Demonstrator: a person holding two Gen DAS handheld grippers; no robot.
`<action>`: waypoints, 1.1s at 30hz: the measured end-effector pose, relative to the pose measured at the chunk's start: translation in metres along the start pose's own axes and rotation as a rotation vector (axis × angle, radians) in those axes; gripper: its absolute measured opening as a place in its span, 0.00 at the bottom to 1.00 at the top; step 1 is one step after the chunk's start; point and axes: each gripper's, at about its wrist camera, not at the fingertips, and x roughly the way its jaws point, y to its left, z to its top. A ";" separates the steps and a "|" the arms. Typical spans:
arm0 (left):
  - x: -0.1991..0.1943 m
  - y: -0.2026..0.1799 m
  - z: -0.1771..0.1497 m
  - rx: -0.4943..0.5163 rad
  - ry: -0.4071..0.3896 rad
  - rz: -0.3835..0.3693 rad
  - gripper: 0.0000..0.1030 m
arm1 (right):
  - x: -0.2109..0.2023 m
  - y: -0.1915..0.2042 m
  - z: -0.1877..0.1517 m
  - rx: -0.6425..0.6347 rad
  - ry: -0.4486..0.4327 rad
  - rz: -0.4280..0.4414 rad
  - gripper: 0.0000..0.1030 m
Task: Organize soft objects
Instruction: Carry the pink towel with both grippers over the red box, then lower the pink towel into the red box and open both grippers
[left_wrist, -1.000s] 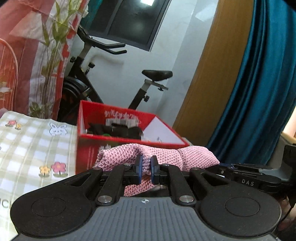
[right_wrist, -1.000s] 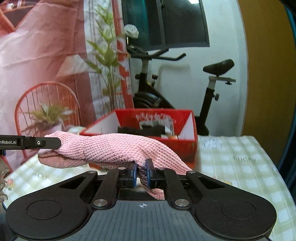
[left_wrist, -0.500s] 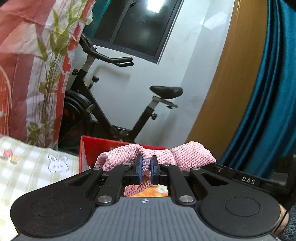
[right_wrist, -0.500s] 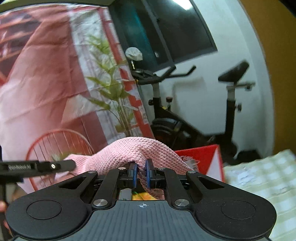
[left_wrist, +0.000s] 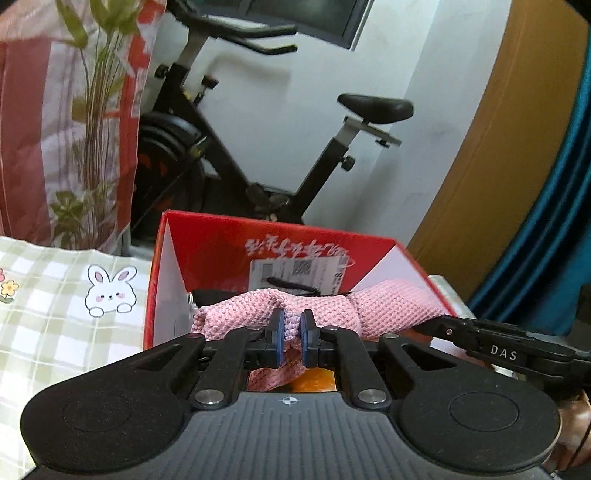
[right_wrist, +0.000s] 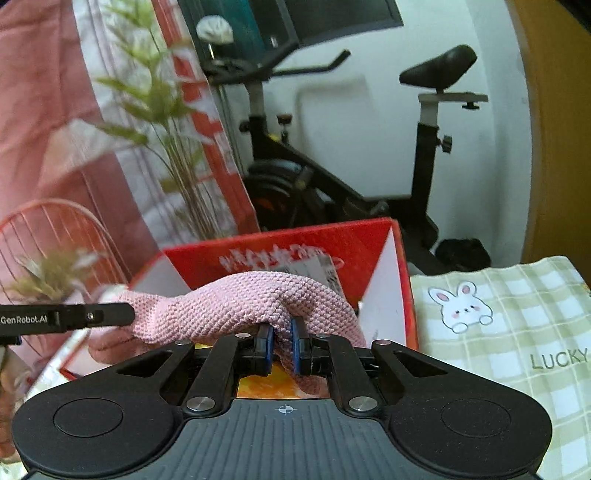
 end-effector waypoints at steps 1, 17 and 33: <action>0.004 0.002 -0.001 0.000 0.010 0.007 0.10 | 0.004 0.002 -0.001 -0.006 0.011 -0.011 0.10; -0.025 -0.002 -0.002 0.111 -0.035 0.085 0.91 | -0.012 0.022 -0.009 -0.067 -0.020 0.013 0.69; -0.103 -0.038 -0.084 0.165 -0.102 0.166 1.00 | -0.107 0.040 -0.087 -0.039 -0.201 -0.022 1.00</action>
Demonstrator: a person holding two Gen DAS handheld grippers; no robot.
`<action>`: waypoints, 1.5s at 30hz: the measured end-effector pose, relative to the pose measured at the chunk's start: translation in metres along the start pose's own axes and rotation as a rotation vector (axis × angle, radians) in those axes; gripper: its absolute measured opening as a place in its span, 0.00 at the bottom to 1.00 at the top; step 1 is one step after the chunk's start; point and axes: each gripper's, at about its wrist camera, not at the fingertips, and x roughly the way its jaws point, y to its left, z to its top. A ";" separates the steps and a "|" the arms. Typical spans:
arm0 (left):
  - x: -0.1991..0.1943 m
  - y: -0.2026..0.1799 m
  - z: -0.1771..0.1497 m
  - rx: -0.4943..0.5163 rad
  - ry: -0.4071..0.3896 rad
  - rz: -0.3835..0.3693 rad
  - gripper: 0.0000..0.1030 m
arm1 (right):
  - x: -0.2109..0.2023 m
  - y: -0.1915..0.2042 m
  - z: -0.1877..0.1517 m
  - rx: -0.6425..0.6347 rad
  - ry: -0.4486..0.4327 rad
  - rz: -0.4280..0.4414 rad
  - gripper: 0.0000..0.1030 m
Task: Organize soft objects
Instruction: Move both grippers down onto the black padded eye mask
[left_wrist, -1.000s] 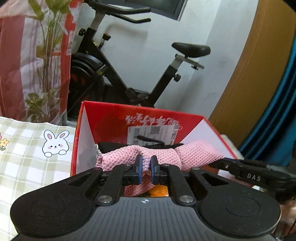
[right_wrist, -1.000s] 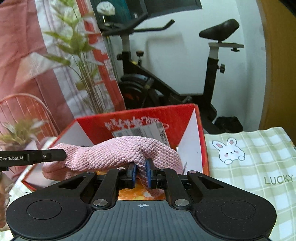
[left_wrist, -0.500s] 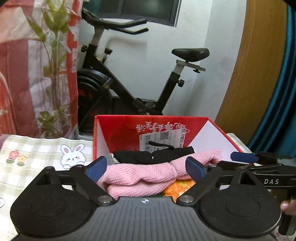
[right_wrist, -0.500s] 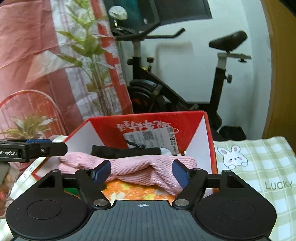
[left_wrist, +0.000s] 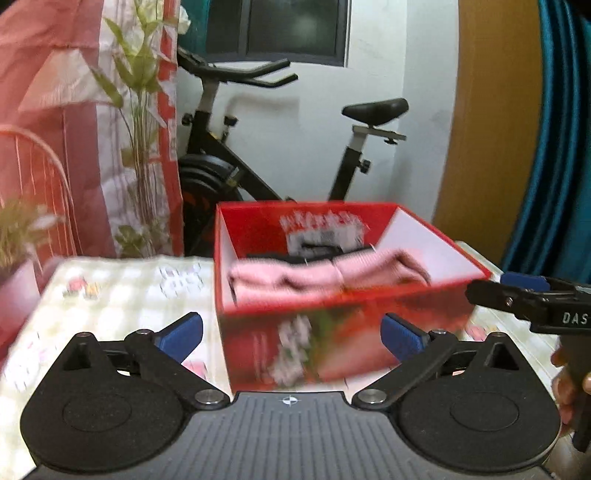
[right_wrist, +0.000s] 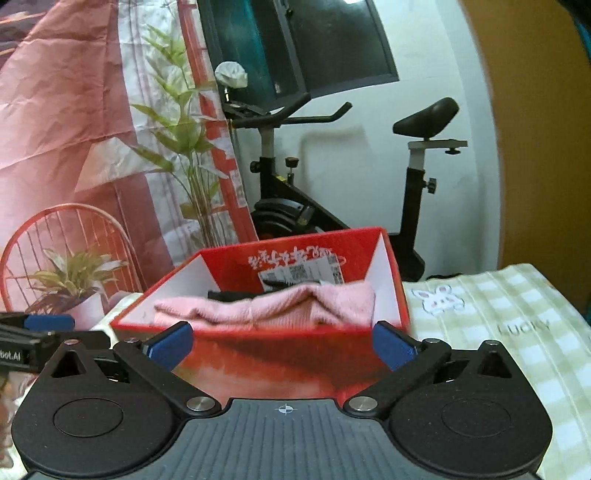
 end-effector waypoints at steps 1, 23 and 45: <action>-0.002 -0.002 -0.009 -0.009 0.013 -0.006 1.00 | -0.005 0.001 -0.007 -0.007 -0.004 -0.005 1.00; 0.039 0.007 -0.101 -0.089 0.277 0.048 1.00 | 0.009 0.016 -0.103 -0.119 0.266 -0.112 1.00; 0.039 -0.005 -0.107 -0.030 0.248 0.096 1.00 | 0.021 0.006 -0.102 -0.061 0.322 -0.079 1.00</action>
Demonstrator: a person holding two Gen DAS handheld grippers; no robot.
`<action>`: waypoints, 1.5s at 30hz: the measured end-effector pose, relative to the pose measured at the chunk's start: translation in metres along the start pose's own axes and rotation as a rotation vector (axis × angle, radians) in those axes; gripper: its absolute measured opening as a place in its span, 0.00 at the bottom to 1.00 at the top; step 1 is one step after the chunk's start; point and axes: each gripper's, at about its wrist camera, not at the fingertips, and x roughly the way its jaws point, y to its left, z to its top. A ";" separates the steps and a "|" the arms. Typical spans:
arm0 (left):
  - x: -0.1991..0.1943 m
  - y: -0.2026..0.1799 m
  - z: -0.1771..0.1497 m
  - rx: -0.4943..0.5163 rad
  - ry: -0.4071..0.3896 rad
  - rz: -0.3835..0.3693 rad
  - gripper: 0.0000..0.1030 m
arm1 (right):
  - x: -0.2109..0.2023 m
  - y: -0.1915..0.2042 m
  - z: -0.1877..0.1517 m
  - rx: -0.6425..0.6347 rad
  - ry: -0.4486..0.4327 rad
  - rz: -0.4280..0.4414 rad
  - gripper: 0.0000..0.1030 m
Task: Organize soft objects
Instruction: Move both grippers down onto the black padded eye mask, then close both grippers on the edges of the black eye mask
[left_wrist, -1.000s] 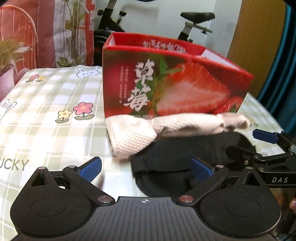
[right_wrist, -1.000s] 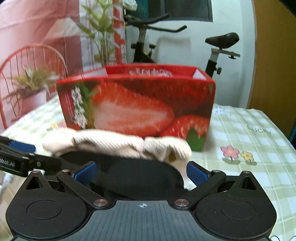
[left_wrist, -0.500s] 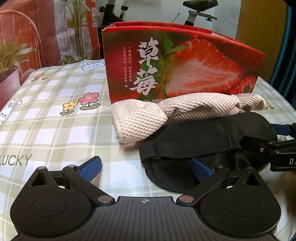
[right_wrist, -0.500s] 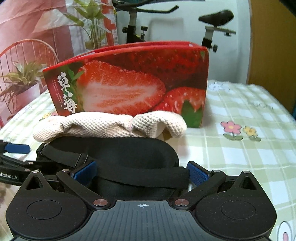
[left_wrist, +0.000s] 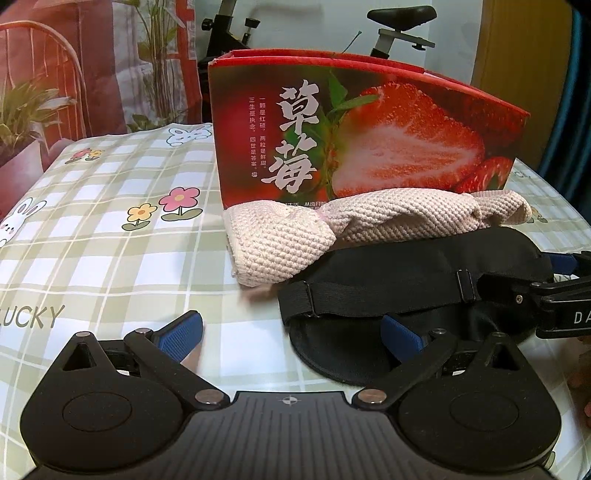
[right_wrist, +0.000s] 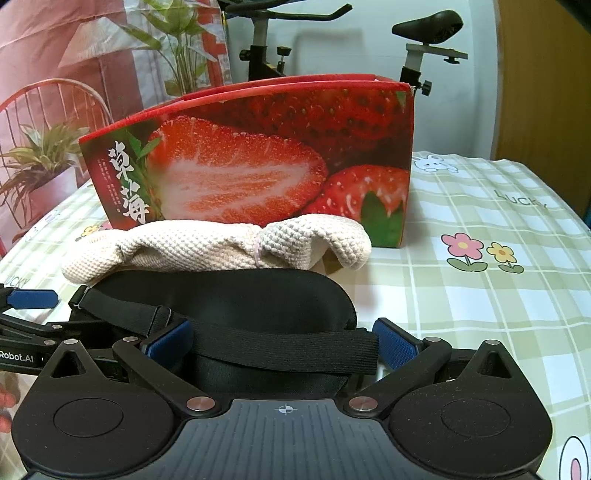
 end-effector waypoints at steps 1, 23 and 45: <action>0.000 0.000 0.000 0.000 -0.001 0.000 1.00 | 0.000 0.000 0.000 -0.001 0.000 0.001 1.00; -0.003 0.023 0.011 -0.127 0.034 -0.123 0.96 | 0.001 0.000 -0.001 -0.011 0.000 -0.005 1.00; -0.007 0.015 0.000 -0.107 -0.011 -0.190 0.38 | -0.006 -0.002 -0.002 0.004 -0.003 0.064 0.99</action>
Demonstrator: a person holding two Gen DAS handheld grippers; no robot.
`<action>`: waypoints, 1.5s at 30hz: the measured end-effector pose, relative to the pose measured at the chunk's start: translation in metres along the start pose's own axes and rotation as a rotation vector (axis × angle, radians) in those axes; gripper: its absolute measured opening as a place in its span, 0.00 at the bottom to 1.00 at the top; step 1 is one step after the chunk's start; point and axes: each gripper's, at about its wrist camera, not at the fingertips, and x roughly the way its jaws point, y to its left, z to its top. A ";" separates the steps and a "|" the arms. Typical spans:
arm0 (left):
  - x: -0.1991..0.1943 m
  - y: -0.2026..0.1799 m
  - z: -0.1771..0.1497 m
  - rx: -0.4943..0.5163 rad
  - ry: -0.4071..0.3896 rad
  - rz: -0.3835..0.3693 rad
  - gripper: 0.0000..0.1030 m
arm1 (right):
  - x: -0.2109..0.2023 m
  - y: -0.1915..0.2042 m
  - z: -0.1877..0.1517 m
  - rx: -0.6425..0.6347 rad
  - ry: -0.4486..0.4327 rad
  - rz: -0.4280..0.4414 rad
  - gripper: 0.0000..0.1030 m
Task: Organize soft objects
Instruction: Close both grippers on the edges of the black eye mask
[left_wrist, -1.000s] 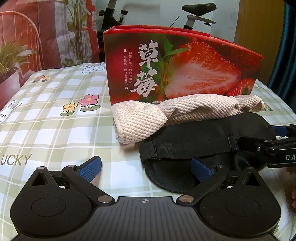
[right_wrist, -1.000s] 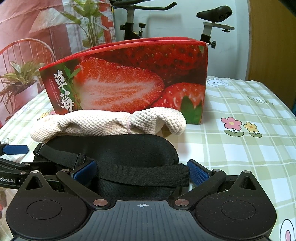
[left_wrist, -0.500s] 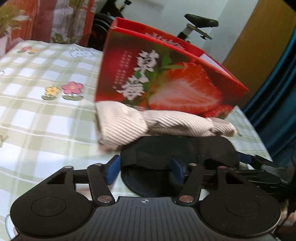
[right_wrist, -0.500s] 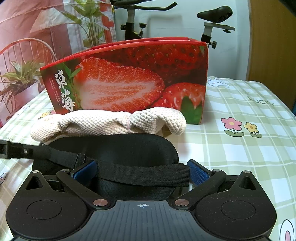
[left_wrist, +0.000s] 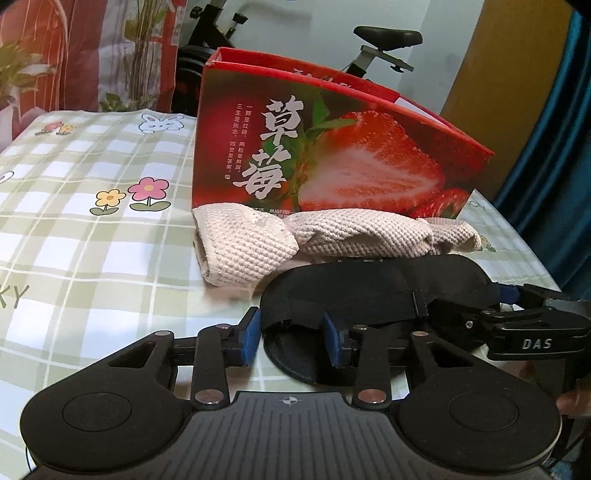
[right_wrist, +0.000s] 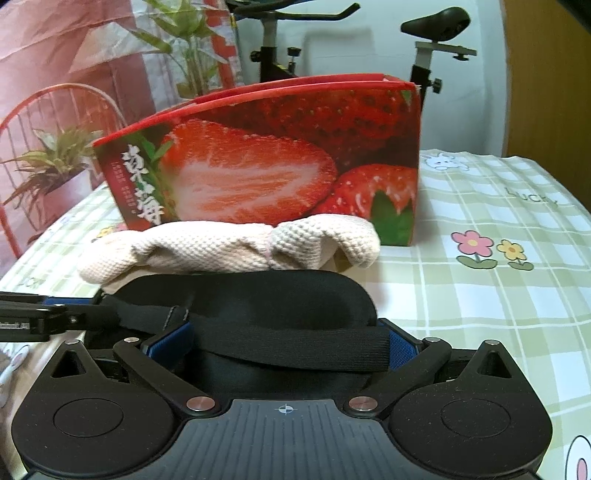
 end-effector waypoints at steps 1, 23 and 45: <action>0.000 0.000 -0.001 0.001 -0.002 -0.001 0.38 | -0.001 0.001 0.000 -0.002 -0.001 0.007 0.98; -0.012 0.011 -0.006 -0.057 -0.012 0.011 0.39 | -0.053 -0.010 0.003 0.069 -0.073 0.014 0.12; -0.009 0.023 -0.009 -0.198 -0.005 -0.136 0.22 | -0.032 -0.007 -0.011 0.040 0.012 -0.024 0.12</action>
